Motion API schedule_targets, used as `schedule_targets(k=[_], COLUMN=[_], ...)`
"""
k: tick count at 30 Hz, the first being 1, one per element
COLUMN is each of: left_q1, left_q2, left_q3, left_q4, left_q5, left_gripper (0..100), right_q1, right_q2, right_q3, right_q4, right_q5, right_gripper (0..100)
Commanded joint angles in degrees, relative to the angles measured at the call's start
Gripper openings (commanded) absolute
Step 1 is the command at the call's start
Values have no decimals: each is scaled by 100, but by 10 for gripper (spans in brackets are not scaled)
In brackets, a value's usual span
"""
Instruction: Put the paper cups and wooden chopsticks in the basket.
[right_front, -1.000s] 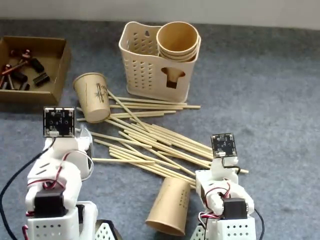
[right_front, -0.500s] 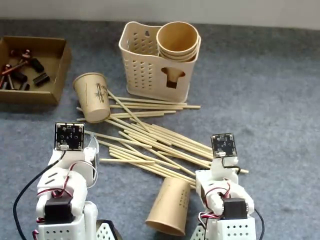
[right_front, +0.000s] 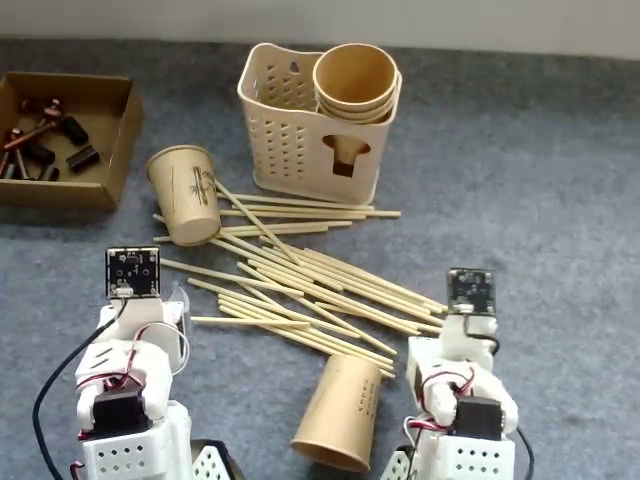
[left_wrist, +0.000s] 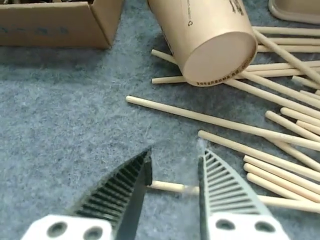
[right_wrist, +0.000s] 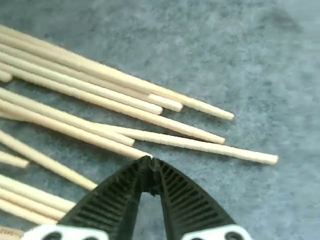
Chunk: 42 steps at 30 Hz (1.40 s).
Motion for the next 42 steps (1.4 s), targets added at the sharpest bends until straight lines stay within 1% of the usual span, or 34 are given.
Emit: schedule_targets(k=[1,5,10,15,18,24,28,35,38,42], left_q1=[-57,-295,-382,-382,-382,-382,-382,-382,-382,-391], left_q2=[-40,-40,-40,-40,-40,-40,-40,-40,-40,-40], left_q3=[-31,-57,-66,-66,-66,-57,-57,-57,-57,-57], left_q4=[-105,-114,-114,-114,-114,-114,-114,-114,-114,-114], left_q5=[-53,-53,-53,-53,-53,-53,-53,-53,-53,-53], left_gripper=[158,158,158,158,158,158,158,158,158,158], right_q1=[303,303,295,295,295,277,-180,-1095,-1710,-2703], right_q2=[13,22,31,101,664,2308,2571,2607,2607,2615], right_q3=[-787,-1886,-3275,-4154,-4505,-6026,-6677,-6448,-6079,-5578], right_q4=[286,892,1648,1947,2105,2879,2941,2949,2941,2941], right_q5=[35,35,35,35,35,62,53,62,62,62], right_gripper=[5,5,5,5,5,5,5,5,5,5])
